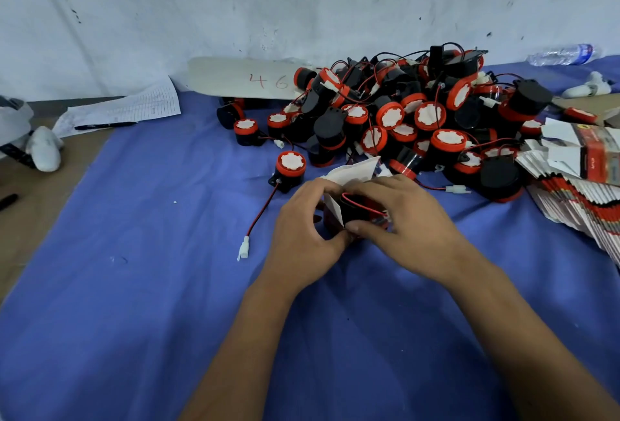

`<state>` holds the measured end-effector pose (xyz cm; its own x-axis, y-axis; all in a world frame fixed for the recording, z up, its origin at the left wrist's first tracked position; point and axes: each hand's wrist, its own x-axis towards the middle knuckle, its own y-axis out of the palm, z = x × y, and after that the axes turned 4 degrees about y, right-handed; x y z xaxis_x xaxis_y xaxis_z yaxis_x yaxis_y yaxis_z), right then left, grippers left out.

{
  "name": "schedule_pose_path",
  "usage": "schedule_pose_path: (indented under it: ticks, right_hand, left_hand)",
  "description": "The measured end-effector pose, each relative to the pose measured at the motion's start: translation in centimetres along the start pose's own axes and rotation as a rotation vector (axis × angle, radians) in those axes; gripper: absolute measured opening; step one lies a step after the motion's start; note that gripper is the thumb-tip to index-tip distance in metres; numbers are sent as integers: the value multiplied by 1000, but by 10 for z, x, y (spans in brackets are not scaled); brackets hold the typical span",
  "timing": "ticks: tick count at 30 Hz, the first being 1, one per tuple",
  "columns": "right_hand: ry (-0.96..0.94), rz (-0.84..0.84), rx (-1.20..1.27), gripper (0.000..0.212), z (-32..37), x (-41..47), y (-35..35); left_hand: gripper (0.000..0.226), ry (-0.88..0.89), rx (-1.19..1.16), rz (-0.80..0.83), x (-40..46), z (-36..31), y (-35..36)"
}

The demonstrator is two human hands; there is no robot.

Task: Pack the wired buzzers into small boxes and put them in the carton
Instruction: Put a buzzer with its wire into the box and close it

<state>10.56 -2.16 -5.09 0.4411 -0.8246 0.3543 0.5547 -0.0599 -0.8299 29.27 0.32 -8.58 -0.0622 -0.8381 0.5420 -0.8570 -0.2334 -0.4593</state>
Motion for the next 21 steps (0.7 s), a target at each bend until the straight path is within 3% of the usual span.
schedule_pose_path:
  ticks: [5, 12, 17, 21]
  right_hand:
    - [-5, -24, 35, 34, 2, 1, 1]
    - [164, -239, 363, 8, 7, 3, -6]
    - [262, -342, 378, 14, 10, 3, -4]
    - [307, -342, 393, 31, 8, 5, -8]
  left_hand:
    - [52, -3, -2, -3, 0, -1, 0]
    - [73, -20, -10, -6, -1, 2, 1]
    - [70, 50, 10, 6, -2, 1, 3]
    - [72, 98, -17, -13, -1, -1, 3]
